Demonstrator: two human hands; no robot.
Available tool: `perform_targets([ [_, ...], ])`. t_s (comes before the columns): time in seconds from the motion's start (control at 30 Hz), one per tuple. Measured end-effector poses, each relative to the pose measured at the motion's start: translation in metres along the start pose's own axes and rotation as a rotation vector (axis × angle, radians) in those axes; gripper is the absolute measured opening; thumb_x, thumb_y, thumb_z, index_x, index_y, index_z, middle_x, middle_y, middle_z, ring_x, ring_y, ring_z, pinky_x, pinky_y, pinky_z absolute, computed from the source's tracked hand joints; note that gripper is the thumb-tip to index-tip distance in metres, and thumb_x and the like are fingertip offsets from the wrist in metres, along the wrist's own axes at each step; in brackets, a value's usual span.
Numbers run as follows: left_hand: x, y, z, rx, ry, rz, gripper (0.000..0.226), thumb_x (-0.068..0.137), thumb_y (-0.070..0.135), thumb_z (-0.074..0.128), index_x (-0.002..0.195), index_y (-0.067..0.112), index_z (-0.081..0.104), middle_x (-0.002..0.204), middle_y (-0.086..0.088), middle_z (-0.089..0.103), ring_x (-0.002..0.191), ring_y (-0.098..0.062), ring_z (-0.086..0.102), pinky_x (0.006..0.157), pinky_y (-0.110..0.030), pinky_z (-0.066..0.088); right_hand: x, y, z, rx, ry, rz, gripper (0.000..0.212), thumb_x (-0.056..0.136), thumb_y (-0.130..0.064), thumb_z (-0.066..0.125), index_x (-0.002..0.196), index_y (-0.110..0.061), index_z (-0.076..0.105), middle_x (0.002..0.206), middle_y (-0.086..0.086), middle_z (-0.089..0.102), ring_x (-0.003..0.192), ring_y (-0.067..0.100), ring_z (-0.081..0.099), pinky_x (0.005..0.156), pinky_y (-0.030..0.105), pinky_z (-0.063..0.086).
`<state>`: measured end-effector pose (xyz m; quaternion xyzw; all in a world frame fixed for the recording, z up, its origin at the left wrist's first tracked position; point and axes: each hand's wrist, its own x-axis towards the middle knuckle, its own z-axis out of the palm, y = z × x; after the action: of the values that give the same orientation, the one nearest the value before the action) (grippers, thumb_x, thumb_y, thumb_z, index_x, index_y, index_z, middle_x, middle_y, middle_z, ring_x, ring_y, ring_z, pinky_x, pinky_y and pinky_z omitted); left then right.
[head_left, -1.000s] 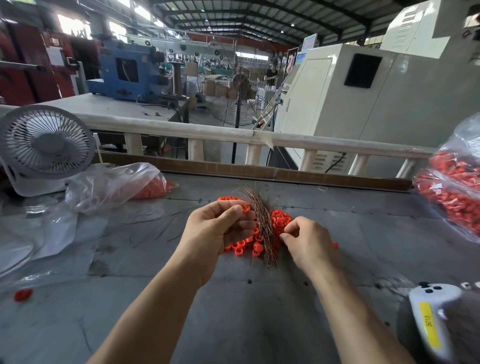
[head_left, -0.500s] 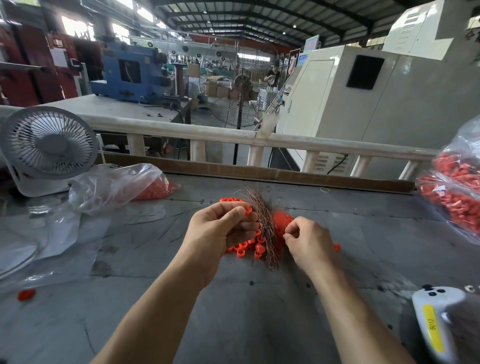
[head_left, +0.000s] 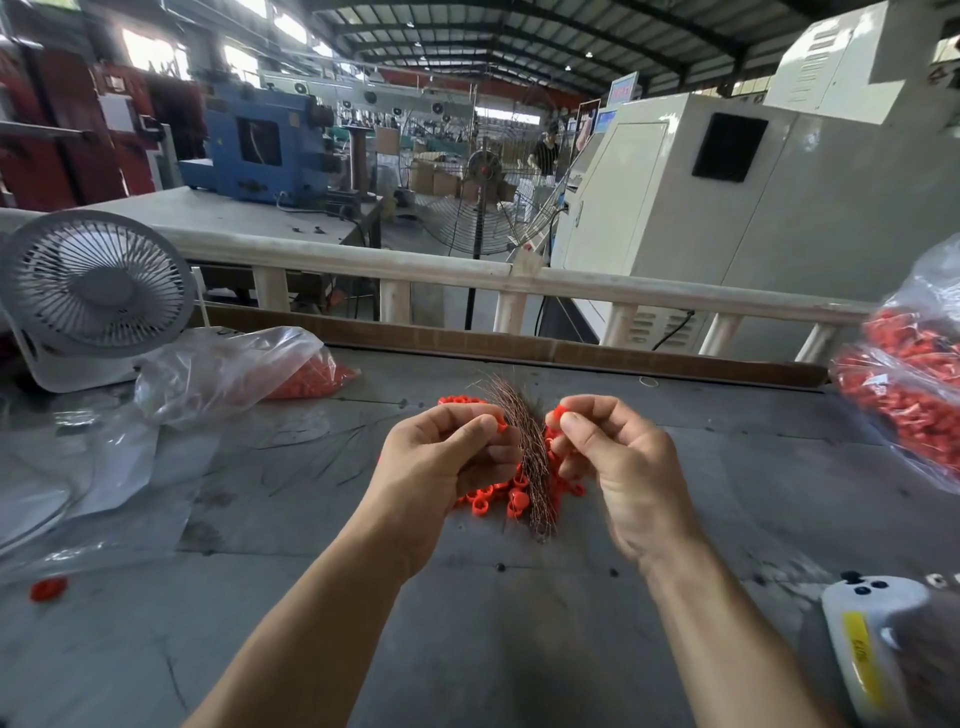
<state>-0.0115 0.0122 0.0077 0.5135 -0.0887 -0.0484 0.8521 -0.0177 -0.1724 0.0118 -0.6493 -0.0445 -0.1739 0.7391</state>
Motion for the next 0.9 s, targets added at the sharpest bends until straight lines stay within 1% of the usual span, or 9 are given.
perform_targets([
  [0.07, -0.001, 0.0, 0.002, 0.001, -0.011, 0.006, 0.015, 0.097, 0.005, 0.064, 0.108, -0.004, 0.07, 0.095, -0.022, 0.075, 0.079, -0.026, 0.071, 0.074, -0.034, 0.062, -0.004, -0.005, 0.006, 0.053, -0.065, -0.015, 0.012, 0.085, -0.012, 0.071, 0.091, -0.019, 0.078, 0.096, 0.012, 0.078, 0.074, 0.013, 0.068, 0.058, 0.021, 0.053],
  [0.2, -0.003, 0.0, 0.005, 0.01, -0.032, 0.018, 0.016, 0.097, 0.005, 0.063, 0.108, -0.003, 0.071, 0.095, -0.022, 0.074, 0.079, -0.025, 0.071, 0.074, -0.032, 0.061, -0.009, -0.005, 0.013, -0.054, -0.137, -0.053, 0.02, 0.092, -0.005, 0.072, 0.091, -0.024, 0.079, 0.098, 0.009, 0.078, 0.086, 0.013, 0.072, 0.072, 0.02, 0.054],
  [0.33, -0.004, 0.0, 0.004, 0.039, -0.031, 0.032, 0.014, 0.097, 0.005, 0.063, 0.107, -0.001, 0.072, 0.091, -0.02, 0.074, 0.081, -0.026, 0.072, 0.076, -0.034, 0.061, -0.013, -0.007, 0.015, -0.105, -0.189, -0.064, 0.009, 0.087, -0.018, 0.074, 0.093, -0.024, 0.078, 0.097, 0.009, 0.079, 0.096, 0.024, 0.076, 0.084, 0.028, 0.059],
  [0.43, -0.004, 0.0, 0.005, 0.1, -0.026, 0.059, 0.013, 0.098, 0.005, 0.063, 0.105, 0.001, 0.073, 0.088, -0.018, 0.076, 0.082, -0.026, 0.075, 0.076, -0.034, 0.062, -0.014, -0.009, 0.015, -0.248, -0.16, -0.097, 0.009, 0.085, -0.03, 0.076, 0.093, -0.028, 0.077, 0.093, 0.002, 0.079, 0.091, 0.019, 0.076, 0.083, 0.031, 0.06],
  [0.5, -0.005, 0.0, 0.006, 0.135, -0.025, 0.08, 0.012, 0.098, 0.004, 0.063, 0.104, 0.001, 0.073, 0.087, -0.018, 0.077, 0.081, -0.026, 0.076, 0.075, -0.033, 0.063, -0.014, -0.009, 0.015, -0.32, -0.135, -0.136, 0.006, 0.086, -0.033, 0.078, 0.091, -0.03, 0.076, 0.088, -0.001, 0.078, 0.086, 0.016, 0.075, 0.08, 0.031, 0.06],
  [0.53, -0.005, 0.0, 0.007, 0.154, -0.023, 0.093, 0.012, 0.098, 0.004, 0.063, 0.104, 0.001, 0.073, 0.087, -0.018, 0.077, 0.081, -0.026, 0.076, 0.075, -0.032, 0.063, -0.014, -0.009, 0.015, -0.343, -0.127, -0.156, 0.004, 0.087, -0.031, 0.078, 0.09, -0.031, 0.076, 0.086, -0.003, 0.078, 0.083, 0.013, 0.075, 0.077, 0.027, 0.059],
  [0.63, -0.006, 0.0, 0.008, 0.222, -0.025, 0.147, 0.011, 0.097, 0.001, 0.063, 0.104, 0.0, 0.072, 0.086, -0.017, 0.077, 0.08, -0.026, 0.076, 0.074, -0.03, 0.062, -0.013, -0.009, 0.014, -0.387, -0.129, -0.173, 0.011, 0.089, -0.023, 0.079, 0.087, -0.032, 0.075, 0.081, -0.007, 0.077, 0.075, 0.006, 0.072, 0.069, 0.016, 0.054],
  [0.73, -0.006, -0.001, 0.01, 0.286, -0.023, 0.196, 0.012, 0.097, -0.002, 0.063, 0.104, 0.001, 0.072, 0.086, -0.017, 0.077, 0.081, -0.029, 0.076, 0.073, -0.028, 0.061, -0.013, -0.01, 0.014, -0.407, -0.108, -0.156, 0.015, 0.09, -0.018, 0.078, 0.086, -0.031, 0.075, 0.078, -0.006, 0.076, 0.07, 0.004, 0.069, 0.064, 0.015, 0.051],
  [0.9, -0.007, 0.001, 0.011, 0.187, -0.038, 0.158, 0.014, 0.098, 0.003, 0.062, 0.103, 0.006, 0.075, 0.09, -0.017, 0.077, 0.084, -0.028, 0.076, 0.074, -0.029, 0.061, -0.017, -0.018, 0.018, -0.417, -0.05, -0.274, 0.016, 0.091, -0.014, 0.076, 0.089, -0.03, 0.074, 0.083, -0.01, 0.075, 0.078, 0.005, 0.071, 0.071, 0.017, 0.054],
])
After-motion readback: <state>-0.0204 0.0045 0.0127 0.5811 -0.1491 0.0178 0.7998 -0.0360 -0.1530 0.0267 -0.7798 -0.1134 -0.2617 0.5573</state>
